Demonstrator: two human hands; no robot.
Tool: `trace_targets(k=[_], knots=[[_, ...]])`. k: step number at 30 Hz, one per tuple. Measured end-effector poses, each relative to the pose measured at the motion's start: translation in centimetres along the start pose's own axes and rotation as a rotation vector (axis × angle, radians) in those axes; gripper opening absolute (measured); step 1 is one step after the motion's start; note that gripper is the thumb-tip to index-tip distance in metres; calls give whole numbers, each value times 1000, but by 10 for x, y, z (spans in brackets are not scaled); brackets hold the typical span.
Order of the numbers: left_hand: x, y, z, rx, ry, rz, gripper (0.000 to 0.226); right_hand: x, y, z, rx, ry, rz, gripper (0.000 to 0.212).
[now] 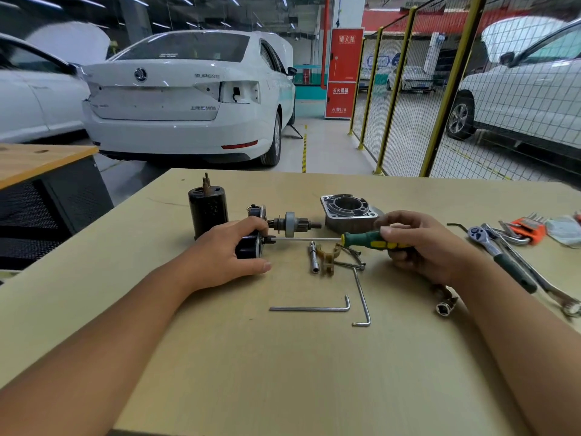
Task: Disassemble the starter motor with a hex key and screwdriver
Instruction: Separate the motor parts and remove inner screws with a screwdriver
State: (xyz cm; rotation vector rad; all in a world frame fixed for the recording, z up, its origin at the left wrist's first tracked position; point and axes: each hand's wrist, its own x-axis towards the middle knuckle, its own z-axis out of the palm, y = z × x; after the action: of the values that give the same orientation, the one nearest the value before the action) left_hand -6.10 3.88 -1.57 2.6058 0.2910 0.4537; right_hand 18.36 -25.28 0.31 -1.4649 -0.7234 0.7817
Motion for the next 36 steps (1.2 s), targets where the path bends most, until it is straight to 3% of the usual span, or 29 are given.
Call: trace_targets(k=[3, 9, 15, 20, 26, 31, 36], knots=[[0, 1, 0, -7, -3, 5, 52, 2, 3, 2, 77, 13, -39, 43], [-1, 3, -1, -17, -14, -1, 52, 0, -3, 4, -102, 56, 44, 37], [-2, 5, -2, -27, -18, -35, 64, -3, -2, 7, 37, 14, -10, 45], [-2, 6, -2, -14, -29, -52, 65, -3, -8, 9, -211, 35, 101, 35], [0, 4, 0, 5, -28, -52, 63, -5, -5, 8, -65, 20, -35, 49], [0, 3, 0, 2, -28, -56, 62, -8, -9, 12, -373, 33, -2, 51], [0, 3, 0, 3, -30, -51, 62, -8, -13, 6, -473, 27, 125, 73]])
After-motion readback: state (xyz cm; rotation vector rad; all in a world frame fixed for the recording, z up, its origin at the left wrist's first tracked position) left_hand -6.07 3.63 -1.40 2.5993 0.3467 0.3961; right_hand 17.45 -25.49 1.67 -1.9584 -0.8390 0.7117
